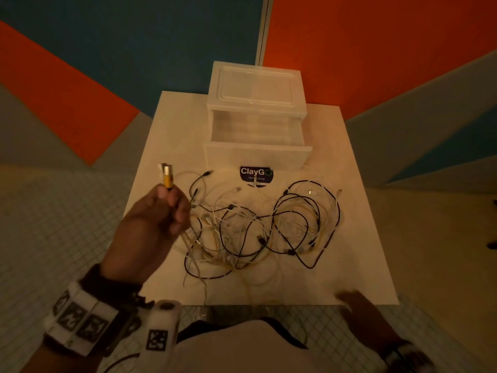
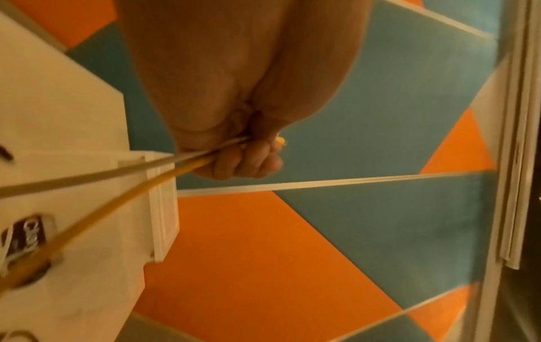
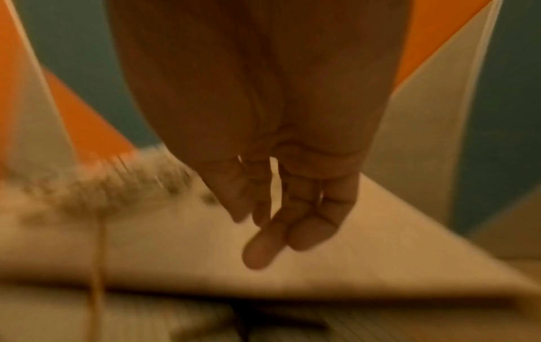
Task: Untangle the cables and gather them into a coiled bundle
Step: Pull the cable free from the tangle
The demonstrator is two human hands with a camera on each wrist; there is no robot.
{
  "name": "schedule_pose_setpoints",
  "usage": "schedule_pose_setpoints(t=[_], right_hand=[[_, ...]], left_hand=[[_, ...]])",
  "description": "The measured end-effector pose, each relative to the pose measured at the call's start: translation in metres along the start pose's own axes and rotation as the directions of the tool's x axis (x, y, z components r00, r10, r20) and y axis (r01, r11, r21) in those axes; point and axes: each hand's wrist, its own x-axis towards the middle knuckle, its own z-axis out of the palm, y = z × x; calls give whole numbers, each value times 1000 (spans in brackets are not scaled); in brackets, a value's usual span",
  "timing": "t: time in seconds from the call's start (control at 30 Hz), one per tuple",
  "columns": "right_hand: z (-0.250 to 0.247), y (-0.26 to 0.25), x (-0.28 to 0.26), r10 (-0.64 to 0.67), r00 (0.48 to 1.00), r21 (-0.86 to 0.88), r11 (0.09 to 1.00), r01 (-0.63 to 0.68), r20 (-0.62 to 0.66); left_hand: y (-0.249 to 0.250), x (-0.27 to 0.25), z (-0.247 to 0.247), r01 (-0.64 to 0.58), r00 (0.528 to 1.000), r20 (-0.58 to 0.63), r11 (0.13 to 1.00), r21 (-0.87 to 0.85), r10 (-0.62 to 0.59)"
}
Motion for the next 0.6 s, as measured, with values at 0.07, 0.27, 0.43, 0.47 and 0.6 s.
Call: schedule_pose_setpoints(t=[0.07, 0.27, 0.43, 0.47, 0.6], right_hand=[[-7, -53, 10, -173, 984, 137, 977, 166, 45], [28, -218, 36, -677, 650, 292, 736, 611, 345], [75, -214, 53, -563, 607, 53, 756, 652, 560], [80, -205, 60, -532, 603, -4, 748, 664, 594], [83, -156, 96, -442, 678, -177, 747, 641, 587]], left_hand=[[-9, -3, 12, 30, 998, 60, 999, -23, -28], [-11, -6, 32, 67, 990, 124, 998, -9, -66], [-4, -14, 15, 58, 996, 66, 998, 17, -59], [-5, -17, 10, 64, 997, 51, 998, 14, -64], [-10, -27, -1, 67, 998, 4, 996, -52, -67]])
